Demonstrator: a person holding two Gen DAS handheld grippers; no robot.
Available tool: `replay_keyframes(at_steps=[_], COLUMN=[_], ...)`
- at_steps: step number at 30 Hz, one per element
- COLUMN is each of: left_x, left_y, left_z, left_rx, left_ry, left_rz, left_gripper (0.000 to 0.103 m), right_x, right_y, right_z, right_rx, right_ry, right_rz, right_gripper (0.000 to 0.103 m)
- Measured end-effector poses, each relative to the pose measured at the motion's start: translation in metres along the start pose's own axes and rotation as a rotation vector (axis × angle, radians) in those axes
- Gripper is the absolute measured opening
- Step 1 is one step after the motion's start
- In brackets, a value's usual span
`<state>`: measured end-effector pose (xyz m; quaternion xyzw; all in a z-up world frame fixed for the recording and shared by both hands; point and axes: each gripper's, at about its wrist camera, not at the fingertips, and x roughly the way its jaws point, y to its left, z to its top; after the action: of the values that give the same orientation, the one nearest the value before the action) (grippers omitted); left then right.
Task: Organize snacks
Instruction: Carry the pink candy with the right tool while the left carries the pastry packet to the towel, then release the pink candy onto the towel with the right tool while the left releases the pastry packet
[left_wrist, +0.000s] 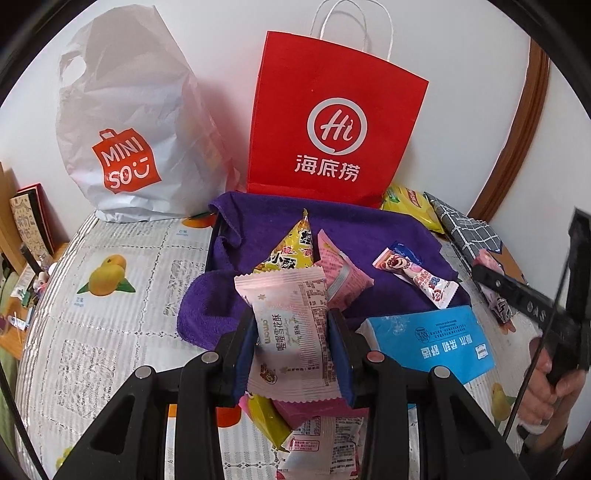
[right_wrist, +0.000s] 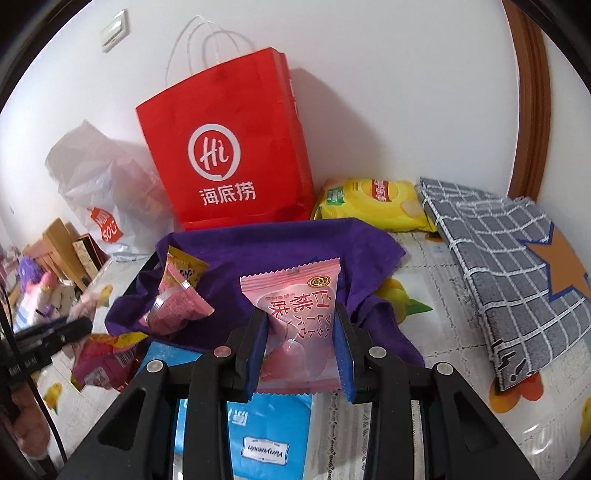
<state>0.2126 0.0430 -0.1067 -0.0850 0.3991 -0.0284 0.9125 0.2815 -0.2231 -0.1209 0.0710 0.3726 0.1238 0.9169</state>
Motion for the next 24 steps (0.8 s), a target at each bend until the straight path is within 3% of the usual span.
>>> replay_keyframes(at_steps=[5, 9, 14, 24], left_x=[-0.001, 0.001, 0.003, 0.002], left_y=[0.0, 0.001, 0.0, -0.001], left_z=[0.001, 0.0, -0.001, -0.002], left_rx=[-0.002, -0.004, 0.001, 0.005], left_ry=[-0.001, 0.004, 0.009, 0.005], left_rz=[-0.012, -0.003, -0.011, -0.018], left_gripper=[0.036, 0.036, 0.036, 0.036], right_x=[0.005, 0.026, 0.044, 0.053], right_y=[0.001, -0.01, -0.008, -0.017], right_z=[0.018, 0.009, 0.001, -0.003], right_rx=[-0.043, -0.005, -0.057, 0.008], right_ry=[-0.016, 0.009, 0.043, 0.102], right_rz=[-0.068, -0.074, -0.109, -0.033], right_gripper=[0.034, 0.034, 0.034, 0.035])
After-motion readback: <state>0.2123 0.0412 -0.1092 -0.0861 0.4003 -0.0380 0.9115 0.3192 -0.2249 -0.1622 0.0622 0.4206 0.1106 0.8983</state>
